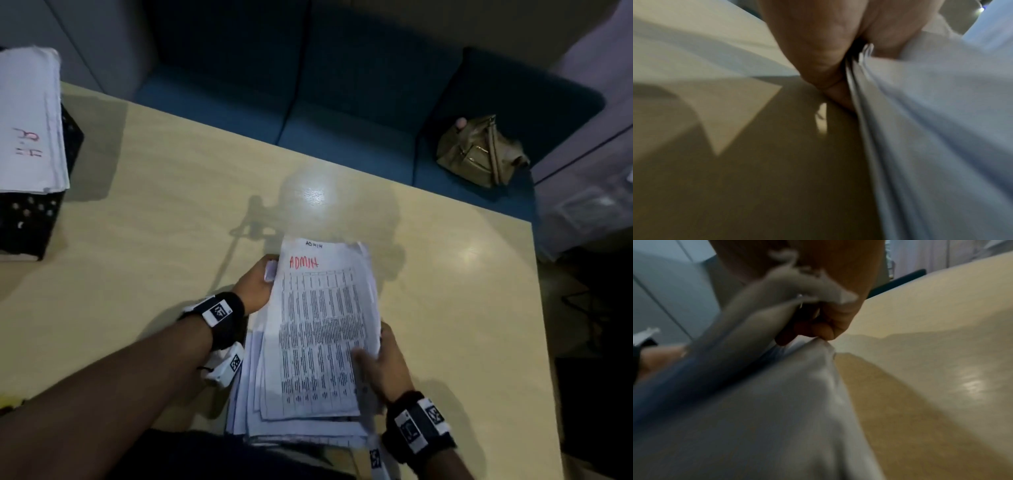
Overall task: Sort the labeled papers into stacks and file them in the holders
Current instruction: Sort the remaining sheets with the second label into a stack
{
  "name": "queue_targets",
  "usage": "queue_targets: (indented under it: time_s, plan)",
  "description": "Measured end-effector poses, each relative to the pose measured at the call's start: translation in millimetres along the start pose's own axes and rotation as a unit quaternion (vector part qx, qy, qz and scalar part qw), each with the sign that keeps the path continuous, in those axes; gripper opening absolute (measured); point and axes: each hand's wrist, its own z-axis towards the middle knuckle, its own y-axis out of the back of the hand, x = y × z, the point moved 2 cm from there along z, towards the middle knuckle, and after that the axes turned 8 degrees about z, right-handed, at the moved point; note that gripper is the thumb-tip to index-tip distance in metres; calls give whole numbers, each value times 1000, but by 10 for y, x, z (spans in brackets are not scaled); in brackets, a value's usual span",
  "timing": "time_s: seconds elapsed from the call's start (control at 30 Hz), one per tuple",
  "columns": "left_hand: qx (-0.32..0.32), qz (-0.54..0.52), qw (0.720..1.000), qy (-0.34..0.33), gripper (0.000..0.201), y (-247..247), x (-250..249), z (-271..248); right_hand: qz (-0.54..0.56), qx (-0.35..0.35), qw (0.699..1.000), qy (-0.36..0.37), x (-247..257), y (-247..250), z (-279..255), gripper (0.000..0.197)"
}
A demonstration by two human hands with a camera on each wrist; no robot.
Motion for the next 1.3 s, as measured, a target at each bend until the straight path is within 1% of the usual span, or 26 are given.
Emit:
queue_targets:
  time_s: [0.07, 0.1, 0.17, 0.23, 0.27, 0.3, 0.37, 0.43, 0.5, 0.53, 0.57, 0.6, 0.63, 0.67, 0.7, 0.73, 0.77, 0.83, 0.9, 0.97, 1.0, 1.07, 1.13, 1.2, 1.27, 1.3]
  plan:
    - [-23, -10, 1000, 12, 25, 76, -1, 64, -25, 16, 999, -33, -18, -58, 62, 57]
    - [-27, -28, 999, 5, 27, 104, -32, 73, -47, 16, 998, -44, -38, -71, 119, 58]
    - [-38, -89, 995, -11, 45, 147, -184, -15, -115, 17, 992, -39, -17, -82, 225, 62]
    - [-70, -177, 982, -4, 64, 154, -281, -117, -189, 6, 982, -25, 14, -74, 306, 75]
    - [-93, -190, 977, -8, 65, 150, -329, -163, -205, -4, 979, -19, 42, -62, 348, 82]
    - [-106, -181, 977, -22, 61, 145, -340, -173, -212, -15, 977, -13, 78, -50, 395, 88]
    - [-104, -89, 989, -60, 53, 118, -326, -135, -197, -18, 980, -13, 182, -26, 470, 92]
    - [-97, -28, 992, -77, 41, 89, -306, -63, -163, -12, 986, -26, 231, -2, 614, 87]
    - [-101, -49, 991, -70, 31, 78, -348, -75, -145, -24, 988, -37, 222, 37, 808, 77]
    - [-100, -63, 990, -75, 40, 74, -367, -98, -139, -26, 989, -45, 206, 50, 884, 72]
    - [-91, -68, 989, -90, 56, 66, -362, -101, -142, -22, 988, -51, 159, 46, 954, 66]
    - [-77, -57, 991, -97, 70, 54, -383, -114, -152, -19, 987, -57, 144, 30, 993, 59]
    - [-64, -29, 992, -107, 78, 38, -370, -91, -165, -19, 984, -59, 184, 15, 984, 52]
    - [-57, 17, 992, -112, 79, 25, -371, -81, -177, -15, 982, -60, 243, 10, 946, 47]
    - [-60, 61, 989, -117, 72, 23, -368, -61, -184, -8, 981, -61, 295, 14, 908, 43]
    - [-69, 93, 988, -106, 60, 36, -370, -46, -181, -2, 981, -69, 343, 34, 857, 41]
    - [-86, 102, 987, -90, 47, 63, -383, -34, -171, 5, 982, -77, 371, 71, 800, 41]
    - [-98, 104, 988, -50, 36, 118, -389, -18, -138, 11, 987, -79, 419, 206, 671, 48]
    - [-79, 98, 991, -45, 41, 158, -379, -15, -98, -7, 993, -59, 505, 381, 553, 48]
    - [-46, 76, 994, -62, 55, 166, -355, -14, -74, -46, 995, -42, 537, 497, 532, 41]
    - [-32, 73, 994, -70, 60, 162, -360, -21, -83, -56, 994, -42, 541, 508, 545, 39]
    - [-21, 77, 994, -79, 64, 155, -364, 6, -148, -32, 987, -59, 548, 414, 568, 39]
    - [-20, 76, 994, -81, 62, 143, -401, 48, -234, 43, 969, -70, 487, 224, 598, 36]
    - [-14, 67, 994, -83, 60, 135, -446, 65, -270, 93, 956, -65, 472, 73, 613, 29]
    - [-7, 73, 993, -90, 58, 133, -468, 77, -253, 101, 960, -64, 548, 45, 645, 22]
    - [-4, 84, 992, -89, 56, 131, -463, 78, -262, 87, 959, -62, 608, 64, 677, 24]
